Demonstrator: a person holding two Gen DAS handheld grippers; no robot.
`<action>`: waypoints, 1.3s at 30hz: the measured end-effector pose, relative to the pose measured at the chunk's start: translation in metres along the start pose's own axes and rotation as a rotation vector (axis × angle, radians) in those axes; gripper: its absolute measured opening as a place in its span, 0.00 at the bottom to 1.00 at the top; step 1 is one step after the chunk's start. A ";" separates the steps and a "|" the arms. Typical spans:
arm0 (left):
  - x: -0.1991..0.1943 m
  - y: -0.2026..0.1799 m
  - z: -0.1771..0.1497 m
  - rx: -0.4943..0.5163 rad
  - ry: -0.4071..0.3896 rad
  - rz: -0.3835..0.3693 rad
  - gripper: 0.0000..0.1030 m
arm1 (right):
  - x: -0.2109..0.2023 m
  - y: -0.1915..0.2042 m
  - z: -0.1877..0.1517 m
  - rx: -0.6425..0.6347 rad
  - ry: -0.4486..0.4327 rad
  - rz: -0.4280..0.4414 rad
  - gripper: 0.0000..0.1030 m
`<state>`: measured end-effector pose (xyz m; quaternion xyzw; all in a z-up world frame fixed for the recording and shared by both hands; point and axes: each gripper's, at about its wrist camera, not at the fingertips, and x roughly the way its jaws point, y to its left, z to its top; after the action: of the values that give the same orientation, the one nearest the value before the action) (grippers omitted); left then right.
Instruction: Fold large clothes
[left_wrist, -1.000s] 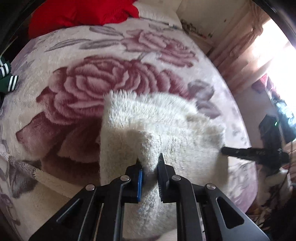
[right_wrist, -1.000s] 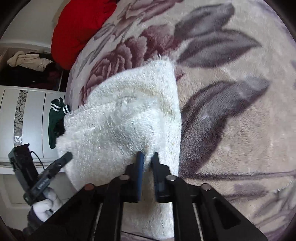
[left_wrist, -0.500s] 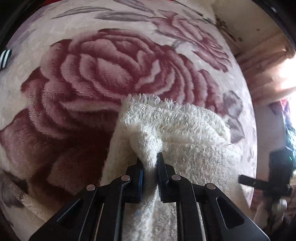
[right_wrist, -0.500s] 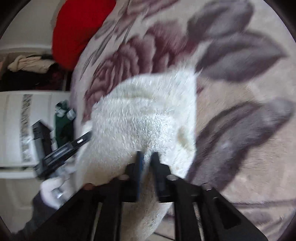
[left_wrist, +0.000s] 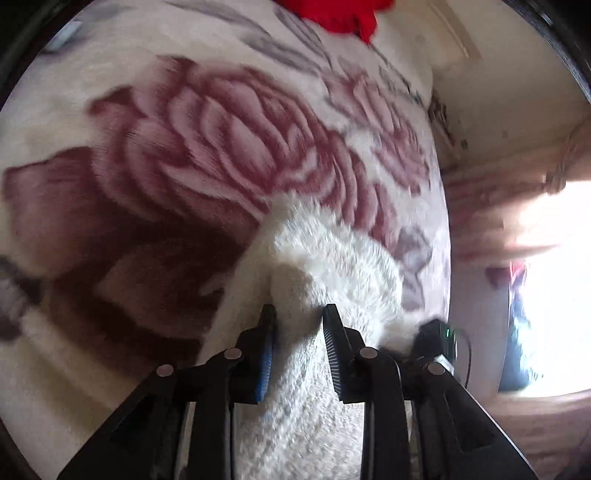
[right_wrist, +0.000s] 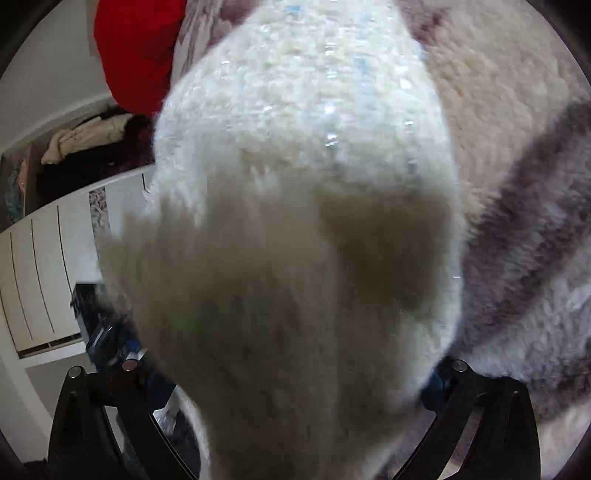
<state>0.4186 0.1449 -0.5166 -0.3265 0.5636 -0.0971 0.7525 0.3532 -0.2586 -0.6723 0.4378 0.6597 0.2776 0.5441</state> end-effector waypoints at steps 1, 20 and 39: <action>-0.009 0.003 -0.002 -0.015 -0.028 -0.001 0.23 | -0.002 0.001 -0.004 0.008 -0.028 0.008 0.67; -0.019 0.142 -0.185 -0.037 -0.004 0.634 0.27 | -0.049 -0.006 -0.204 0.481 -0.283 -0.105 0.70; -0.044 0.114 -0.165 -0.164 -0.121 0.551 0.67 | 0.123 0.249 -0.034 -0.617 0.205 -0.661 0.18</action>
<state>0.2278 0.1925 -0.5755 -0.2259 0.5911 0.1763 0.7540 0.3864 -0.0314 -0.5123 -0.0082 0.7009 0.3144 0.6401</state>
